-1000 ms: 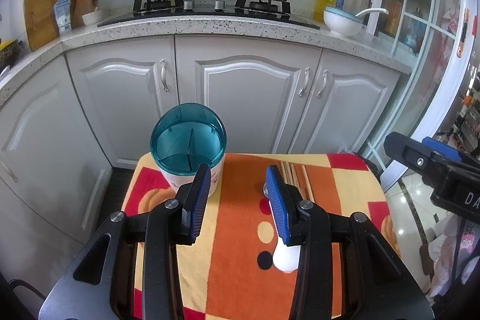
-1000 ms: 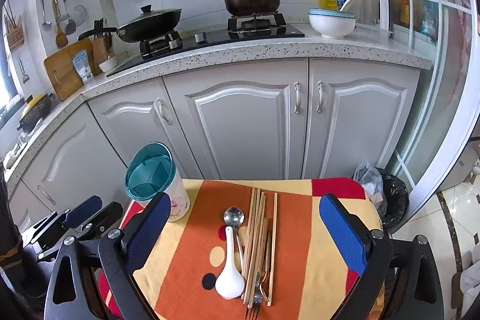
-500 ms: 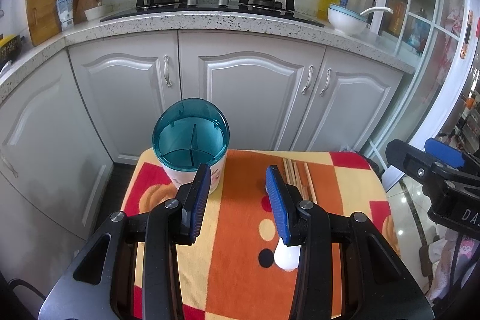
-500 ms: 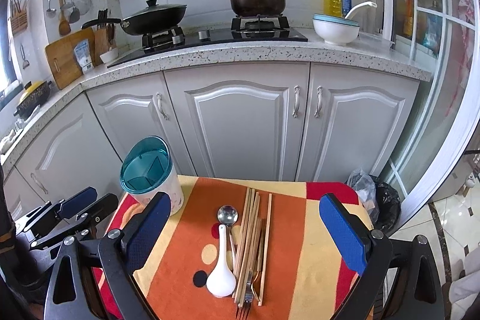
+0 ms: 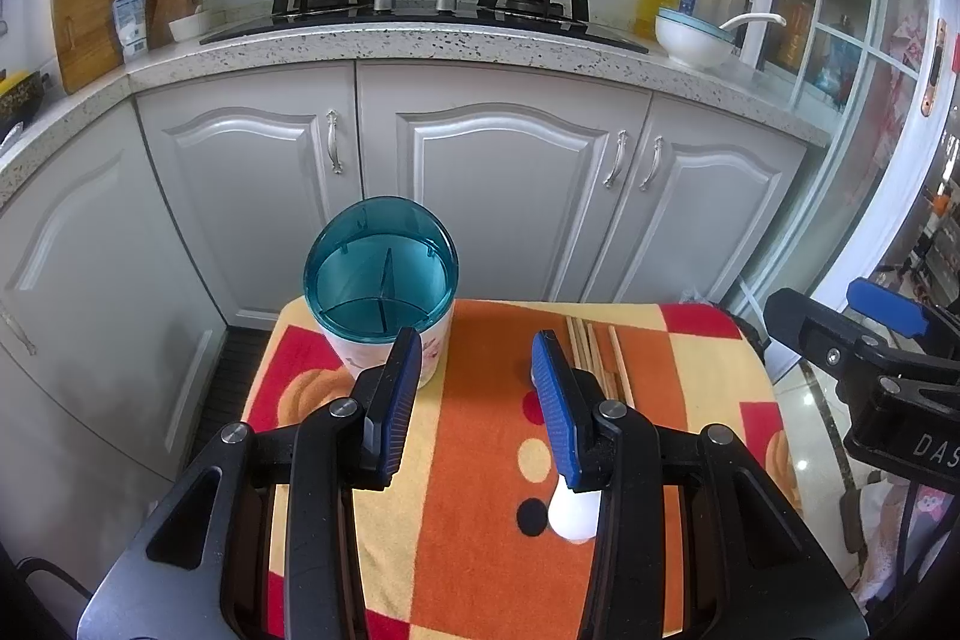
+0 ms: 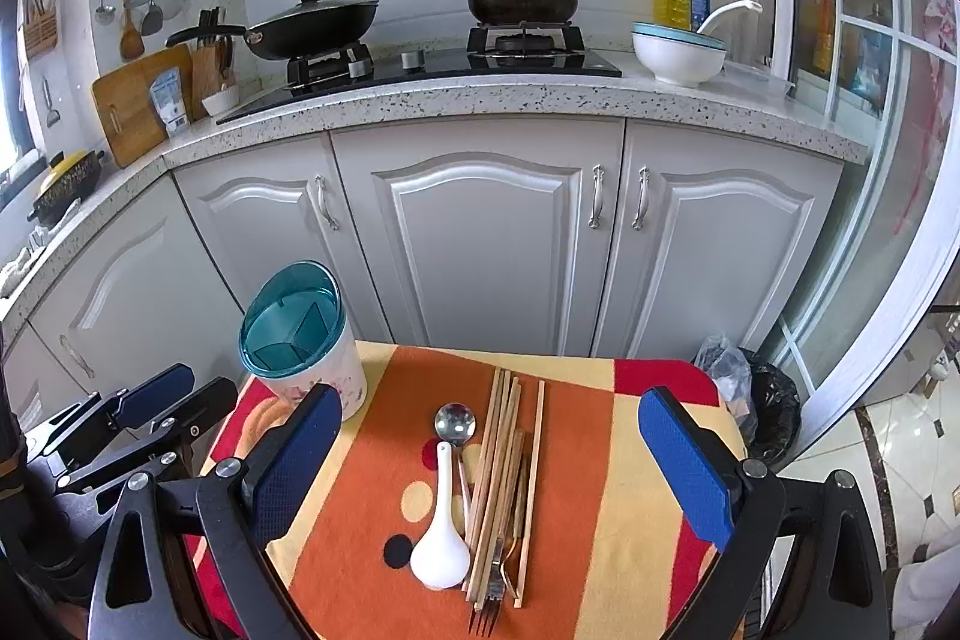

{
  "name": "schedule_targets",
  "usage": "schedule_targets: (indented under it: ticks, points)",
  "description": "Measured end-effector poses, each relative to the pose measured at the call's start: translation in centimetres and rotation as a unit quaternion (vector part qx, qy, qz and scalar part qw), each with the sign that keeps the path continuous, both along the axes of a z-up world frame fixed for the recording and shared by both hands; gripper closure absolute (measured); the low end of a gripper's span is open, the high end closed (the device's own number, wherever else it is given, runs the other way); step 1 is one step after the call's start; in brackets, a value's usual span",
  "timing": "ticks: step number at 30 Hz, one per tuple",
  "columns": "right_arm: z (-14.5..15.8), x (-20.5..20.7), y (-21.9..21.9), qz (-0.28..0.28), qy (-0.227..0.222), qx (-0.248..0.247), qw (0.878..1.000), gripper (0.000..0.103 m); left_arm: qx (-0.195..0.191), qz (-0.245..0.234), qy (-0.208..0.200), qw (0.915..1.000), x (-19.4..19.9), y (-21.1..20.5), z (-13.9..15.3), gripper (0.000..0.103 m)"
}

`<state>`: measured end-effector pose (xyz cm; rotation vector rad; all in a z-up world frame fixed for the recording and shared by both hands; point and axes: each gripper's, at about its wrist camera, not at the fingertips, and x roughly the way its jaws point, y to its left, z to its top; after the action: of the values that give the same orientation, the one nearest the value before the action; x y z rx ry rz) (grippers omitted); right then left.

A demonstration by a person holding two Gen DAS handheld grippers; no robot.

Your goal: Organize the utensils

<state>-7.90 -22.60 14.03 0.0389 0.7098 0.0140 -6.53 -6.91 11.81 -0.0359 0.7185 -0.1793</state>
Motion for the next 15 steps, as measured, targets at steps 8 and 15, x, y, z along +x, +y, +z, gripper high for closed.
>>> schedule_targets:
  ticks: [8,15]
  points:
    - [-0.22,0.06,0.21,0.003,0.002,-0.006,1.0,0.004,-0.001,0.002,0.001,1.0,0.11,0.0,-0.05,0.066]
    - [-0.29,0.09,0.15,0.004,0.004,-0.005,1.0,0.004,-0.001,0.0,0.002,1.0,0.2,0.04,-0.1,0.066]
